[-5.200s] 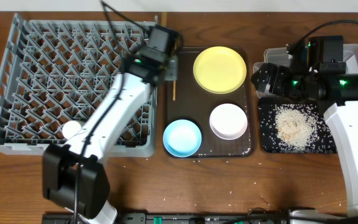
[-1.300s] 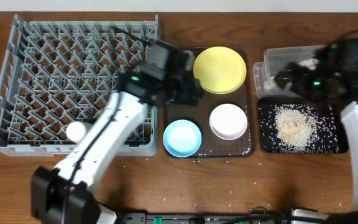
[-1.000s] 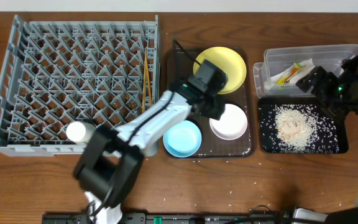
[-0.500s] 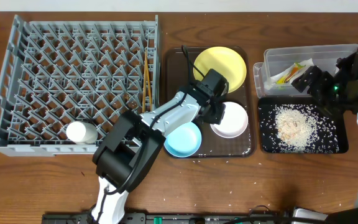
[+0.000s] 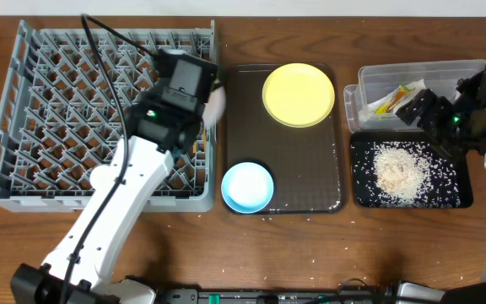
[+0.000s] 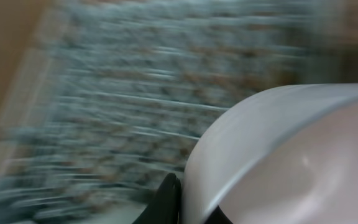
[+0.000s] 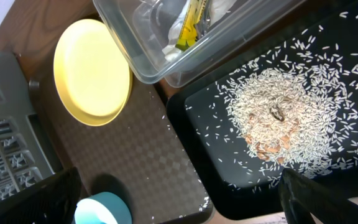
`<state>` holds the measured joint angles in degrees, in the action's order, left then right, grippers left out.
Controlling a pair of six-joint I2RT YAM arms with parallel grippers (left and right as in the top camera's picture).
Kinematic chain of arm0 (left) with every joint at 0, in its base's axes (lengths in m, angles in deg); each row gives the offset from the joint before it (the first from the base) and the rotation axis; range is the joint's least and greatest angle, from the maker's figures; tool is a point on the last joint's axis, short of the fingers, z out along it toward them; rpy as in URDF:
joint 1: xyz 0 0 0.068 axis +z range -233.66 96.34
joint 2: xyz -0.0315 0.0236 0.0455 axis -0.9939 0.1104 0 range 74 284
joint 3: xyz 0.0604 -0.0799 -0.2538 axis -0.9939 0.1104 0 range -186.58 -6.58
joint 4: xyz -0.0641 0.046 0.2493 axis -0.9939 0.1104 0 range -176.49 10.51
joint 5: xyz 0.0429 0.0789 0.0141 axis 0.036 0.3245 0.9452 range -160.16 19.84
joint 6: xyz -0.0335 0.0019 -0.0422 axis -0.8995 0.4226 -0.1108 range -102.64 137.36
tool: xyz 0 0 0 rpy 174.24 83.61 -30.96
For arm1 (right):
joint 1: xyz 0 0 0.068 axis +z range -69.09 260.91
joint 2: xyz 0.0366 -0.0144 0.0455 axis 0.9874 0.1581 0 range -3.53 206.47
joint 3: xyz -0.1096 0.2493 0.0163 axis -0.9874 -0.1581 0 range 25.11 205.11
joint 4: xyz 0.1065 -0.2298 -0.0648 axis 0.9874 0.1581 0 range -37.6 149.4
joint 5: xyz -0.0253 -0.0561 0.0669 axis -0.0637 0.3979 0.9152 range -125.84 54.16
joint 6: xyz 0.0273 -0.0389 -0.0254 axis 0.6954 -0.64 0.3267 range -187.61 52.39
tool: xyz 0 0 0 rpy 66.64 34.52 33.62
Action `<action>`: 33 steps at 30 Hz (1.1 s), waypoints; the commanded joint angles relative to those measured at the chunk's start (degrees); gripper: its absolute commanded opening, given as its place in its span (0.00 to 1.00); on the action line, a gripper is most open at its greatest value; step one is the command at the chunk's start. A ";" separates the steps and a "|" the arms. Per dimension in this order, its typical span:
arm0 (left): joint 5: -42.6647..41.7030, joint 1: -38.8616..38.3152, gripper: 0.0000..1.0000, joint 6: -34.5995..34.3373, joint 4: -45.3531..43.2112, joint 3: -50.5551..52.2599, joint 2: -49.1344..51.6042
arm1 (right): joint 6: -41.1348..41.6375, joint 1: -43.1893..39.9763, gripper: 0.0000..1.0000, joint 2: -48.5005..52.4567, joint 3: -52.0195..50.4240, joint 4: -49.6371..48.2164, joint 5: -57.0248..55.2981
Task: Sort waste into correct bins and load items into the dishwasher
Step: 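Lower the white bowl into the dish rack with the left gripper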
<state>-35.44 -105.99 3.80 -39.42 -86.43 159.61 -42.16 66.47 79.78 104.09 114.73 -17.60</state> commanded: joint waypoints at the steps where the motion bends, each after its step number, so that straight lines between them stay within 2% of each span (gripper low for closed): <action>1: 27.32 2.49 0.08 4.96 0.87 2.34 1.42 | 0.66 0.22 0.99 -0.07 0.39 -0.15 0.24; 5: 32.48 3.30 0.07 4.90 0.61 4.81 4.44 | 0.66 0.22 0.99 -0.07 0.39 -0.13 0.24; 10: 42.71 3.28 0.07 2.99 0.59 8.33 12.83 | 0.66 0.22 0.99 -0.07 0.39 -0.09 0.24; 14: 42.53 2.86 0.07 -1.44 0.94 11.54 15.15 | 0.63 0.22 0.99 -0.07 0.39 0.04 0.24; 19: 36.13 0.66 0.07 -2.08 0.96 12.55 15.15 | 0.66 0.22 0.99 -0.07 0.39 -0.09 0.24; 27: 32.13 -2.67 0.08 -6.73 4.94 12.79 15.15 | 0.68 0.22 0.99 -0.07 0.39 -0.39 0.24; 28: 32.13 -2.97 0.08 -6.91 5.33 12.79 15.15 | 0.66 0.22 0.99 -0.07 0.39 -0.42 0.24; 30: 31.87 -3.63 0.17 -6.91 5.88 12.79 15.15 | 0.66 0.22 0.99 -0.07 0.39 -0.42 0.24; 33: 29.64 -5.27 0.35 -6.91 6.25 12.79 15.10 | 0.66 0.22 0.99 -0.07 0.39 -0.42 0.24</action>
<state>-0.45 -109.55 -1.82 -33.41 -74.28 174.78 -42.14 66.47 79.78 104.09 114.33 -17.60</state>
